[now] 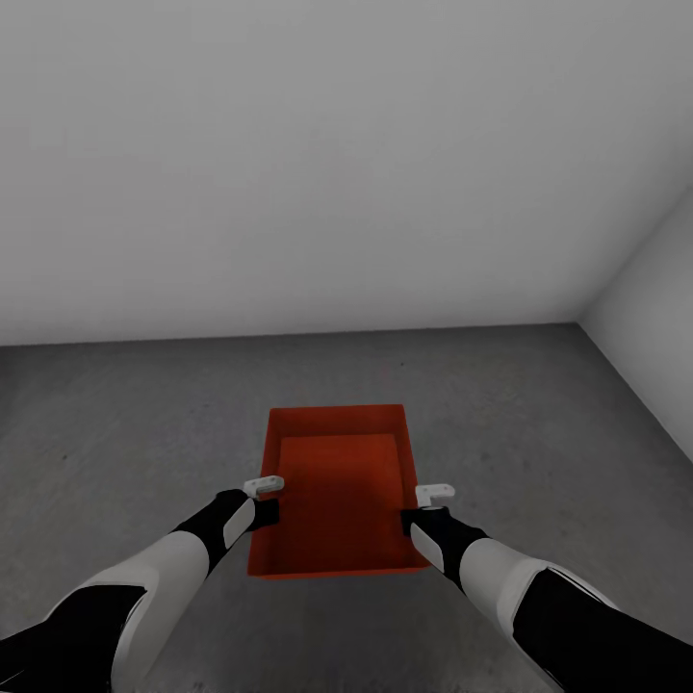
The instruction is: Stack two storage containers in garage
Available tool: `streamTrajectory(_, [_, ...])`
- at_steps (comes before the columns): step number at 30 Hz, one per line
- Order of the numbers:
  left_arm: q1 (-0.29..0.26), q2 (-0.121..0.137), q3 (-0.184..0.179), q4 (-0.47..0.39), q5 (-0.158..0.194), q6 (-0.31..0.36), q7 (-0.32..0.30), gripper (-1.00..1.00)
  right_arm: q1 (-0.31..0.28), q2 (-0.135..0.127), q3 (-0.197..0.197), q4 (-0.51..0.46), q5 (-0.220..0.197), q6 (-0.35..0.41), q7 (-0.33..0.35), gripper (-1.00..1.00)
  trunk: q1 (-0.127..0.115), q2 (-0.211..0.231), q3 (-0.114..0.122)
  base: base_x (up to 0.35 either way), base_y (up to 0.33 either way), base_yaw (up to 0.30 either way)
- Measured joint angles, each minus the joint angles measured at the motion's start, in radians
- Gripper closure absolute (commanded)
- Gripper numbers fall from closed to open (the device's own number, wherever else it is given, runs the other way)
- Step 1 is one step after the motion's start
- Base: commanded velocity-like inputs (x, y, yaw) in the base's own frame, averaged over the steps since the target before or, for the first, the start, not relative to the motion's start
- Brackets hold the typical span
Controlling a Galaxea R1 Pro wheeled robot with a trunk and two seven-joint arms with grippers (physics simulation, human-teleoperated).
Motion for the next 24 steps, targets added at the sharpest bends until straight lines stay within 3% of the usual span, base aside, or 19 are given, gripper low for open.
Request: streamTrajectory(24, [0.0,0.0,0.0,-0.001,0.0,0.001,0.0,1.0,0.0,0.0,-0.001,0.0,0.001,0.0,0.0,1.0,0.0,0.0,-0.029,0.0,0.0,0.0])
